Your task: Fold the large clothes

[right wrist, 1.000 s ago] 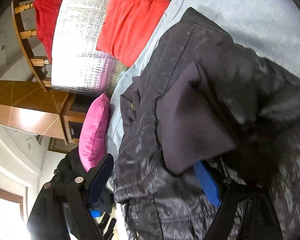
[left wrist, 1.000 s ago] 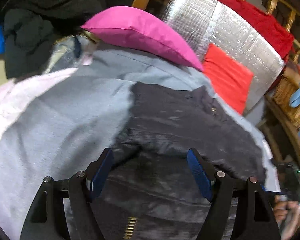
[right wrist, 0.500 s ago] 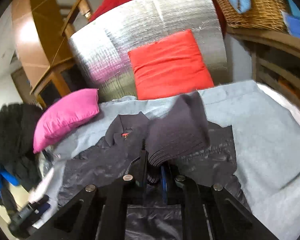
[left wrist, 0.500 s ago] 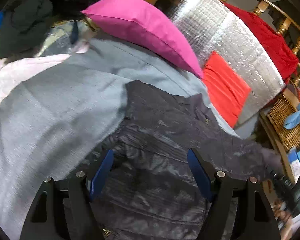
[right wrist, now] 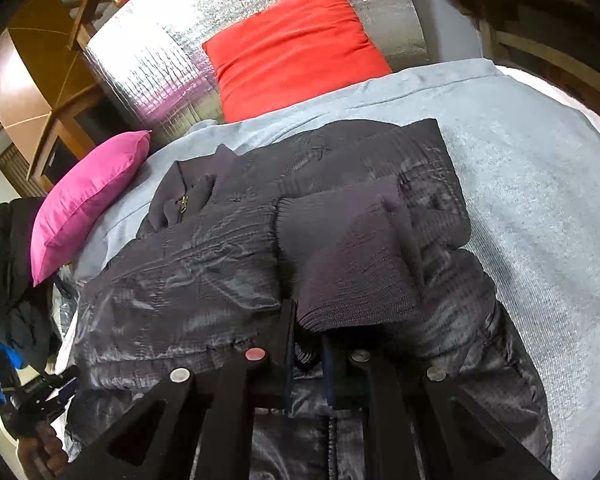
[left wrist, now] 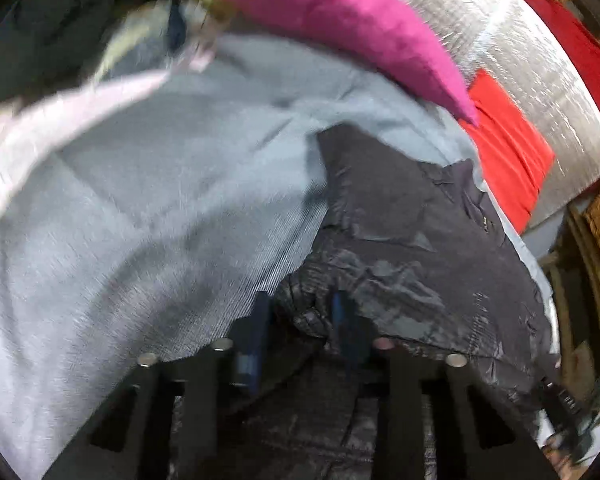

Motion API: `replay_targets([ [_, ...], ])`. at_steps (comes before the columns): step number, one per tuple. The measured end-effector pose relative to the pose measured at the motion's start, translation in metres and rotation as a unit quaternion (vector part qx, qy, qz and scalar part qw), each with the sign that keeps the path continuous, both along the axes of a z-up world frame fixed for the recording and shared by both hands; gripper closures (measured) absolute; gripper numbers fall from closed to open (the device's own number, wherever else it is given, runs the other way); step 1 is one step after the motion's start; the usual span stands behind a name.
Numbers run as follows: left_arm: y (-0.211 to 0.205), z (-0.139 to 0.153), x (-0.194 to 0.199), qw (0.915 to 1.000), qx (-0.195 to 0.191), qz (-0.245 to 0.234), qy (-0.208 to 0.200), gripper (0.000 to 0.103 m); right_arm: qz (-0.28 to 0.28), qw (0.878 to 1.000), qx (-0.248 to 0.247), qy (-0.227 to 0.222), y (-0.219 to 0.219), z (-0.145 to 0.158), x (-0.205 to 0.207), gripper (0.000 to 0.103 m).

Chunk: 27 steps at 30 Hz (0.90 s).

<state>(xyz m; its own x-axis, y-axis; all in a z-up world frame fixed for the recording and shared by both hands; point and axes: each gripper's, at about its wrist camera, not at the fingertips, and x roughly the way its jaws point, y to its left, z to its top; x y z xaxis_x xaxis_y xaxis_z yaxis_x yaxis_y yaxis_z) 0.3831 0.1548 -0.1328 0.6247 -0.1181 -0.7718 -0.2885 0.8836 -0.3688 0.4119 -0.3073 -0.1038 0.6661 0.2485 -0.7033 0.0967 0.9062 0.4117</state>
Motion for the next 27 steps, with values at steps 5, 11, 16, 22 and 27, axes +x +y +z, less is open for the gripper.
replay_targets([
  [5, 0.006, -0.016, 0.007, 0.9984, 0.011, -0.021, 0.052, 0.076, -0.002, 1.0, -0.015, 0.011, 0.004, -0.007, 0.002, 0.091],
  [11, 0.033, 0.029, -0.004, 0.9991, 0.029, -0.006, -0.031, 0.031, 0.003, 0.999, 0.037, 0.018, -0.008, -0.011, 0.005, 0.086],
  [16, 0.034, 0.031, 0.008, 0.9985, 0.036, -0.021, -0.035, 0.031, 0.007, 0.995, 0.1, 0.026, -0.022, -0.002, -0.005, 0.032],
  [22, 0.013, 0.017, 0.01, 0.9982, 0.045, -0.031, -0.025, 0.031, 0.009, 0.998, 0.067, -0.015, -0.024, 0.043, -0.038, 0.031],
  [27, -0.032, 0.034, 0.006, 0.9938, 0.072, -0.061, -0.06, 0.031, 0.071, 0.988, 0.119, -0.07, -0.011, 0.057, -0.02, 0.03],
])
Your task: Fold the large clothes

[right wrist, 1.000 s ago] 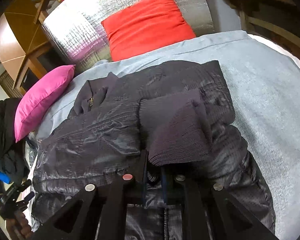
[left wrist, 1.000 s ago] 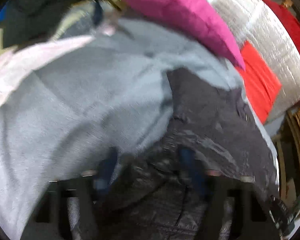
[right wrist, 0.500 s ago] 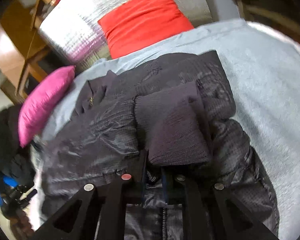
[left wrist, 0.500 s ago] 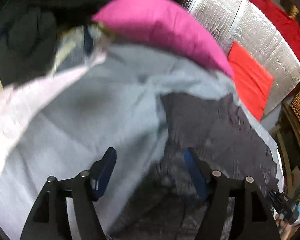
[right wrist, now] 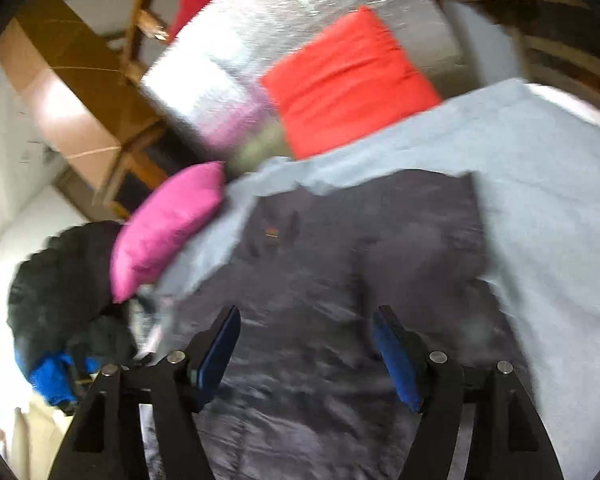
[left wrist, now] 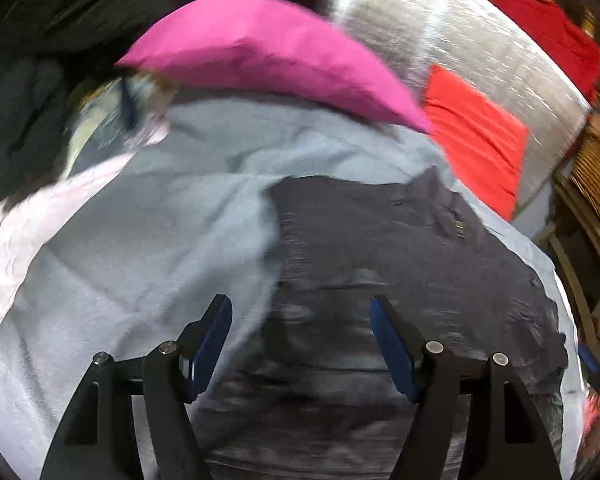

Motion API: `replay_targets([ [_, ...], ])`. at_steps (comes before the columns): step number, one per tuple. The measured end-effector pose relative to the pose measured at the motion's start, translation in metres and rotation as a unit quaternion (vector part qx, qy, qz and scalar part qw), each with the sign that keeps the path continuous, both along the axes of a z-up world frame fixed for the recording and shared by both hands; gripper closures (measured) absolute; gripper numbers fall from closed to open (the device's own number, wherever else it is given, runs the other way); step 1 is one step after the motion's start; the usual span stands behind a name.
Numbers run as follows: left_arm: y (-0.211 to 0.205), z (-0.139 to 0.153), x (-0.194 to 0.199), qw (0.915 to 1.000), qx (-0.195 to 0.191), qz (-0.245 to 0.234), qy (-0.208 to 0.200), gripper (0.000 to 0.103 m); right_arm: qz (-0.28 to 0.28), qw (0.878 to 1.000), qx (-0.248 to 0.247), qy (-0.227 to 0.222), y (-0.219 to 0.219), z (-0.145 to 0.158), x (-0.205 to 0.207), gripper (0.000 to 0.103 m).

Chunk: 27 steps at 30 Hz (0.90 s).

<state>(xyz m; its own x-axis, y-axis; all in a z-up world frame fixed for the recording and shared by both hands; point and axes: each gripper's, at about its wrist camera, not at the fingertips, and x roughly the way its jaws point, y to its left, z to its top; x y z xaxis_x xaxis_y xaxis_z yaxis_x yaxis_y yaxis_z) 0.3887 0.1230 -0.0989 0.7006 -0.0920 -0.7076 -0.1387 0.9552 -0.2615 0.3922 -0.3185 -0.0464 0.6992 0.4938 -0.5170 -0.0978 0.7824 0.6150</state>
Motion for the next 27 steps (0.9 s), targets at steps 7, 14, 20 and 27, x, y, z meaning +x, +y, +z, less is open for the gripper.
replay_targets([
  [7, -0.114, 0.014, 0.014, 0.9934, 0.041, -0.103, -0.031, 0.031, 0.023, 0.997, 0.055, 0.054, -0.026, -0.037, 0.03, 0.036],
  [14, -0.243, -0.001, 0.038, 0.975, 0.054, -0.215, -0.019, 0.031, -0.07, 0.994, -0.021, 0.082, -0.113, -0.035, 0.069, 0.036],
  [20, -0.292, -0.05, 0.062, 0.9597, 0.135, -0.243, 0.046, 0.03, 0.017, 0.991, -0.053, 0.125, -0.099, -0.067, 0.122, 0.071],
  [27, -0.297, -0.06, 0.052, 0.9514, 0.182, -0.247, 0.017, 0.03, 0.008, 0.99, -0.111, 0.088, -0.083, -0.054, 0.145, 0.092],
])
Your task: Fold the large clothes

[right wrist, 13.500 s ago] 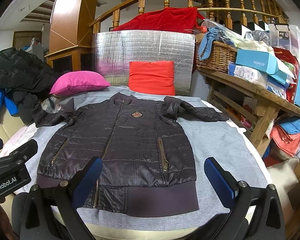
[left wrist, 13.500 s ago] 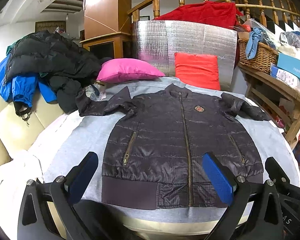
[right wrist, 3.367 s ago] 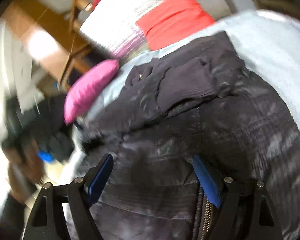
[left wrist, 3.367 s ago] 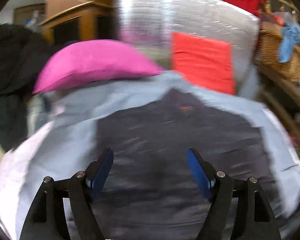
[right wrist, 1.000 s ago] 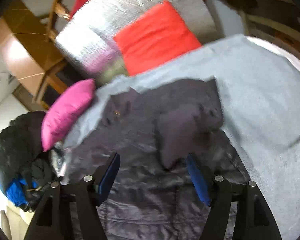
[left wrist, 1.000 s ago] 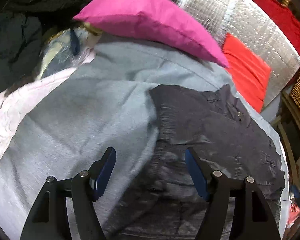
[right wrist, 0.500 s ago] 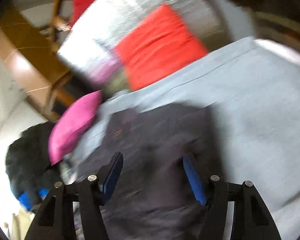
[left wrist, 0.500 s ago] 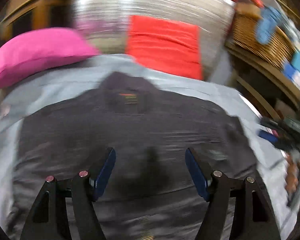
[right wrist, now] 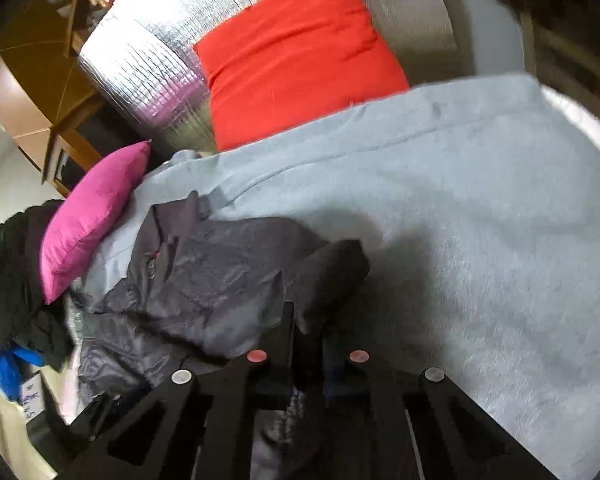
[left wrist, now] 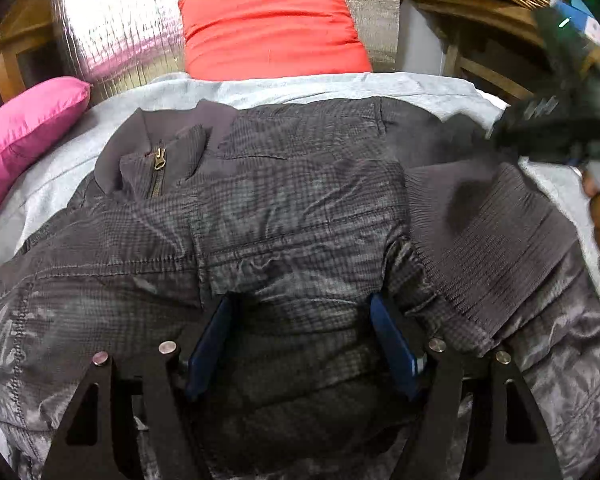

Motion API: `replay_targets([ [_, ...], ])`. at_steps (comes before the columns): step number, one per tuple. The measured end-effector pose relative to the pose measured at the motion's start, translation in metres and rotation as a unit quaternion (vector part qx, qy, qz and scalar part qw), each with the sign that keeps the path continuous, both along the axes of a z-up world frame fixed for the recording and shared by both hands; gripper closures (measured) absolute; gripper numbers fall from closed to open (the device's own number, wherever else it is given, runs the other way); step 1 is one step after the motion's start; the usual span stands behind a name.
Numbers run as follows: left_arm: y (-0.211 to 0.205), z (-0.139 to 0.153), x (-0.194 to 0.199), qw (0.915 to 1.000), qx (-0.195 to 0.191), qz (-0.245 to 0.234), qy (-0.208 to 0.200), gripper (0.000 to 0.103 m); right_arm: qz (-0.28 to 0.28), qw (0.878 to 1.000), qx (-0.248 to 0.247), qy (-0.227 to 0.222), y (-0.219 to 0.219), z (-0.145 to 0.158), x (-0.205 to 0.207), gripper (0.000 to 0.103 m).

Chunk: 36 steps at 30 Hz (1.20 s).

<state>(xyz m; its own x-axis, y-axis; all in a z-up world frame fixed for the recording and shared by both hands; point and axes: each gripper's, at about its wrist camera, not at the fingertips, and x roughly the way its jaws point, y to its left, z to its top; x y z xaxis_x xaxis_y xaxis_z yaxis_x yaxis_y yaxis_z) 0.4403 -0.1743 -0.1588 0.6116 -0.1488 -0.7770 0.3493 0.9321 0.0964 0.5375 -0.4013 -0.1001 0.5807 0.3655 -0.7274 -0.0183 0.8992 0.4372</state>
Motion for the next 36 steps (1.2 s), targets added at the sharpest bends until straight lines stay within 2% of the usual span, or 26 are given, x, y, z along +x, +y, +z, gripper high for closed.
replay_targets([
  [1, -0.002, 0.0, -0.002, 1.0, 0.003, 0.0, -0.002, 0.03, -0.003, 1.0, -0.011, 0.017, 0.0, -0.012, 0.004, 0.092],
  [3, -0.005, 0.0, -0.001, 1.0, 0.003, 0.001, -0.003, 0.03, -0.019, 0.999, 0.02, 0.016, -0.006, -0.018, 0.001, 0.086],
  [6, -0.006, 0.0, -0.003, 1.0, 0.001, 0.002, -0.007, 0.03, -0.041, 0.997, 0.067, -0.014, -0.021, -0.005, -0.023, 0.074],
  [7, -0.006, 0.0, -0.003, 1.0, 0.0, 0.002, -0.008, 0.03, -0.044, 0.996, 0.071, -0.023, -0.024, 0.001, -0.033, 0.068],
  [9, -0.004, 0.003, -0.004, 0.9999, -0.008, 0.003, -0.009, 0.03, -0.049, 0.996, 0.073, -0.019, -0.029, 0.005, -0.055, 0.064],
  [12, 0.0, 0.014, -0.009, 0.9996, -0.025, 0.005, -0.012, 0.03, -0.028, 0.997, 0.076, 0.012, -0.025, -0.003, -0.08, 0.064],
  [14, 0.001, 0.029, -0.017, 0.9983, -0.055, 0.003, -0.02, 0.03, -0.009, 0.996, 0.083, 0.016, -0.02, -0.005, -0.093, 0.064],
  [16, -0.008, 0.044, -0.023, 0.9968, -0.064, -0.008, -0.047, 0.03, 0.005, 0.996, 0.081, 0.029, -0.011, -0.013, -0.093, 0.064],
  [18, -0.018, 0.048, -0.022, 0.9964, -0.061, -0.017, -0.056, 0.029, -0.007, 0.995, 0.091, 0.047, -0.009, -0.026, -0.087, 0.064],
  [20, -0.03, 0.041, -0.017, 0.9972, -0.051, -0.023, -0.048, 0.029, -0.014, 0.992, 0.112, 0.051, -0.015, -0.035, -0.093, 0.072],
  [21, -0.034, 0.034, -0.014, 0.9983, -0.04, -0.022, -0.037, 0.029, -0.01, 0.994, 0.098, 0.046, -0.013, -0.033, -0.096, 0.084],
  [22, -0.04, 0.02, -0.008, 0.9993, -0.03, -0.024, -0.002, 0.029, -0.007, 0.997, 0.072, 0.042, -0.01, -0.03, -0.099, 0.088],
  [23, -0.04, 0.005, -0.004, 0.9992, -0.029, -0.02, 0.021, 0.028, -0.006, 0.998, 0.058, 0.039, -0.008, -0.028, -0.102, 0.088],
  [25, -0.039, 0.0, -0.007, 0.9995, -0.026, -0.018, -0.001, 0.024, -0.013, 0.999, 0.034, 0.034, -0.005, -0.026, -0.103, 0.088],
  [26, -0.04, 0.0, -0.008, 0.9995, -0.024, -0.019, -0.003, 0.024, -0.013, 0.999, 0.039, 0.033, -0.007, -0.029, -0.103, 0.087],
  [27, -0.04, -0.001, -0.007, 0.9996, -0.02, -0.02, -0.003, 0.024, -0.012, 0.998, 0.057, 0.031, -0.01, -0.031, -0.104, 0.085],
  [29, -0.041, -0.004, -0.007, 0.9996, -0.017, -0.02, -0.006, 0.024, -0.024, 0.992, 0.116, 0.034, -0.027, -0.034, -0.109, 0.069],
  [30, -0.043, -0.004, -0.009, 0.9996, -0.016, -0.02, -0.01, 0.024, -0.042, 0.987, 0.152, 0.029, -0.038, -0.034, -0.111, 0.047],
  [31, -0.044, -0.004, -0.011, 0.9996, -0.016, -0.02, -0.013, 0.024, -0.059, 0.982, 0.178, 0.014, -0.047, -0.03, -0.112, 0.03],
  [33, -0.046, -0.003, -0.012, 0.9996, -0.017, -0.02, -0.013, 0.024, -0.067, 0.982, 0.179, -0.006, -0.052, -0.02, -0.104, 0.028],
  [35, -0.047, -0.004, -0.014, 0.9996, -0.017, -0.02, -0.015, 0.024, -0.06, 0.984, 0.167, 0.018, -0.047, -0.022, -0.082, 0.028],
  [36, -0.048, -0.003, -0.016, 0.9996, -0.016, -0.02, -0.016, 0.024, -0.046, 0.985, 0.163, 0.043, -0.042, -0.029, -0.066, 0.034],
])
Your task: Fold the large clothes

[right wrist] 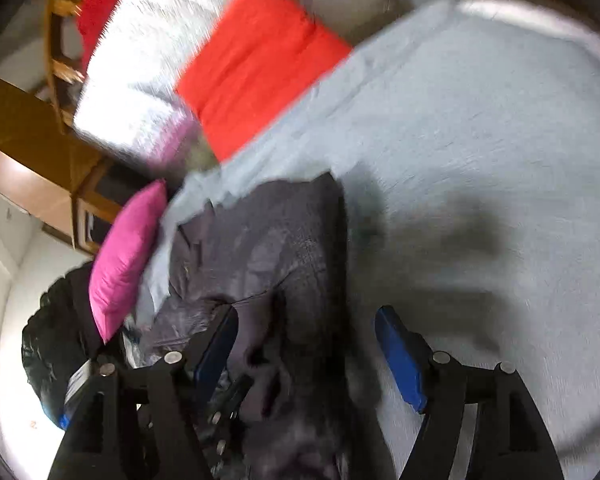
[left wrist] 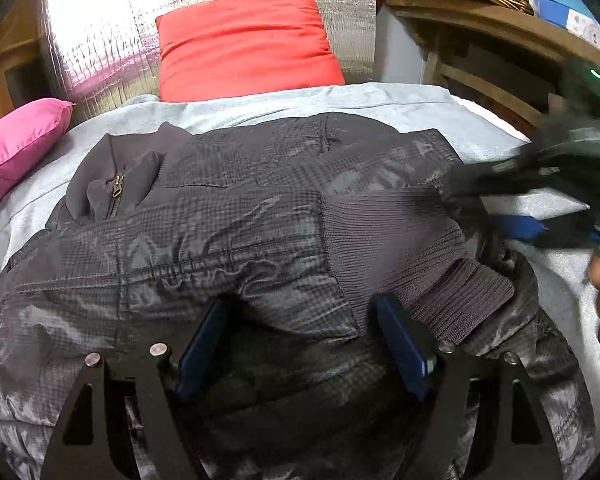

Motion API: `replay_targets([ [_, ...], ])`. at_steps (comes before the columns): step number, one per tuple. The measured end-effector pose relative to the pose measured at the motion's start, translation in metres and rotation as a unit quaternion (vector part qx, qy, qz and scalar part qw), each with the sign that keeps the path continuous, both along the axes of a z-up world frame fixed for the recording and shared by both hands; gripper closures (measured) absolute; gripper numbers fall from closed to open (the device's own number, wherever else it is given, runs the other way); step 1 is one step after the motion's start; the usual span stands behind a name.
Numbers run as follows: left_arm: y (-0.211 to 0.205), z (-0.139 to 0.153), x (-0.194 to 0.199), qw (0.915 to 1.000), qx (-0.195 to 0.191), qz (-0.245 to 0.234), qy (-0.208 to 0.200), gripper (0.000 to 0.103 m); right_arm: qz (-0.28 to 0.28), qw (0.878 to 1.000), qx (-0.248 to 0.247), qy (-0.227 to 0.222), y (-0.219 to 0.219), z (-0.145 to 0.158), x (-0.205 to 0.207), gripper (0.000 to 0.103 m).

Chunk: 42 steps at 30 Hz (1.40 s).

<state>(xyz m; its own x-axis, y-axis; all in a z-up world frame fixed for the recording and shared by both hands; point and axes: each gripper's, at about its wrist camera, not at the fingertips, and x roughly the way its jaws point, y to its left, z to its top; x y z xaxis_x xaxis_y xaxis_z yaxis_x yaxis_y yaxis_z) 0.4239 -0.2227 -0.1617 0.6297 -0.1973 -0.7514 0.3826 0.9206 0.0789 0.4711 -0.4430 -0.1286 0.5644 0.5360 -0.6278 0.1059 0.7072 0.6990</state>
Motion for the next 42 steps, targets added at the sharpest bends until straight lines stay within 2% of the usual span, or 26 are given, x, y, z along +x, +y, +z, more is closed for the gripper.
replay_targets([
  [1, 0.0, 0.001, -0.002, 1.0, 0.001, 0.0, -0.002, 0.024, 0.009, 1.0, -0.024, 0.011, 0.004, 0.0, 0.009, 0.081],
  [2, 0.0, 0.002, -0.005, 1.0, 0.002, 0.0, -0.003, 0.023, 0.029, 0.997, -0.071, -0.001, 0.013, 0.01, 0.02, 0.096],
  [4, -0.002, 0.001, -0.006, 1.0, 0.002, 0.002, -0.007, 0.023, 0.045, 0.993, -0.107, -0.017, 0.023, 0.028, 0.026, 0.097],
  [6, -0.004, 0.001, -0.009, 0.9999, 0.007, 0.001, -0.008, 0.023, 0.055, 0.983, -0.173, -0.023, 0.034, 0.029, 0.031, 0.096],
  [7, -0.005, 0.001, -0.01, 0.9999, 0.008, 0.002, -0.01, 0.023, 0.054, 0.982, -0.179, -0.011, 0.034, 0.019, 0.032, 0.091],
  [9, -0.004, 0.001, -0.011, 1.0, 0.005, 0.001, -0.009, 0.023, 0.029, 0.99, -0.136, -0.008, 0.023, 0.005, 0.028, 0.083],
  [11, -0.003, 0.001, -0.01, 1.0, 0.0, 0.002, -0.008, 0.023, 0.004, 0.993, -0.119, -0.015, 0.014, 0.012, 0.015, 0.075],
  [14, -0.002, 0.001, -0.01, 0.9999, -0.003, 0.006, -0.011, 0.023, -0.032, 0.988, -0.138, -0.054, 0.01, 0.043, -0.016, 0.073],
  [16, 0.001, 0.002, -0.008, 0.9999, -0.011, 0.007, -0.007, 0.022, -0.024, 0.993, -0.089, -0.079, 0.016, 0.057, -0.036, 0.073],
  [17, 0.004, 0.004, -0.007, 0.9998, -0.02, 0.006, -0.003, 0.022, -0.008, 0.994, -0.069, -0.079, 0.022, 0.054, -0.036, 0.071],
  [18, 0.009, 0.009, -0.006, 0.9994, -0.033, 0.005, 0.001, 0.022, 0.004, 0.996, -0.061, -0.072, 0.027, 0.048, -0.038, 0.055],
  [19, 0.014, 0.013, -0.007, 0.9991, -0.041, 0.005, 0.007, 0.022, 0.011, 0.996, -0.066, -0.054, 0.033, 0.039, -0.035, 0.034],
  [20, 0.019, 0.018, -0.007, 0.9988, -0.047, 0.004, 0.016, 0.022, 0.014, 0.997, -0.076, -0.019, 0.036, 0.023, -0.032, 0.034],
  [21, 0.028, 0.026, -0.009, 0.9981, -0.056, 0.001, 0.026, 0.022, 0.006, 0.996, -0.093, -0.008, 0.037, 0.017, -0.032, 0.034],
  [23, 0.057, 0.055, -0.021, 0.9962, -0.084, -0.012, 0.02, 0.022, -0.009, 0.992, -0.119, -0.035, 0.039, 0.036, -0.042, 0.034],
  [25, 0.095, 0.08, -0.031, 0.9929, -0.119, -0.01, 0.006, 0.018, -0.012, 0.987, -0.133, -0.084, 0.049, 0.071, -0.056, 0.034],
  [26, 0.127, 0.093, -0.036, 0.9901, -0.14, -0.001, -0.001, 0.015, -0.005, 0.983, -0.145, -0.112, 0.063, 0.093, -0.061, 0.034],
  [28, 0.181, 0.107, -0.041, 0.9852, -0.168, 0.031, -0.013, 0.015, 0.036, 0.978, -0.149, -0.141, 0.097, 0.118, -0.068, 0.032],
  [29, 0.218, 0.111, -0.041, 0.9817, -0.182, 0.055, -0.019, 0.015, 0.052, 0.977, -0.148, -0.146, 0.114, 0.124, -0.068, 0.032],
  [31, 0.28, 0.107, -0.036, 0.9746, -0.192, 0.114, -0.02, 0.015, 0.122, 0.97, -0.145, -0.155, 0.17, 0.133, -0.07, 0.032],
  [33, 0.336, 0.096, -0.026, 0.9648, -0.201, 0.17, -0.002, 0.015, 0.175, 0.96, -0.151, -0.157, 0.225, 0.13, -0.072, 0.032],
  [34, 0.369, 0.088, -0.019, 0.9543, -0.215, 0.207, 0.014, 0.015, 0.196, 0.957, -0.147, -0.156, 0.246, 0.127, -0.072, 0.032],
  [36, 0.41, 0.073, -0.009, 0.9367, -0.253, 0.24, 0.029, 0.015, 0.227, 0.953, -0.131, -0.155, 0.296, 0.12, -0.066, 0.032],
  [37, 0.42, 0.069, -0.003, 0.9327, -0.256, 0.251, 0.034, 0.015, 0.235, 0.952, -0.124, -0.155, 0.319, 0.116, -0.06, 0.032],
  [39, 0.426, 0.058, 0.015, 0.9335, -0.26, 0.241, 0.052, 0.015, 0.247, 0.95, -0.114, -0.155, 0.349, 0.109, -0.053, 0.032],
  [42, 0.414, 0.044, 0.047, 0.9424, -0.246, 0.216, 0.069, 0.015, 0.269, 0.949, -0.075, -0.15, 0.386, 0.094, -0.037, 0.032],
])
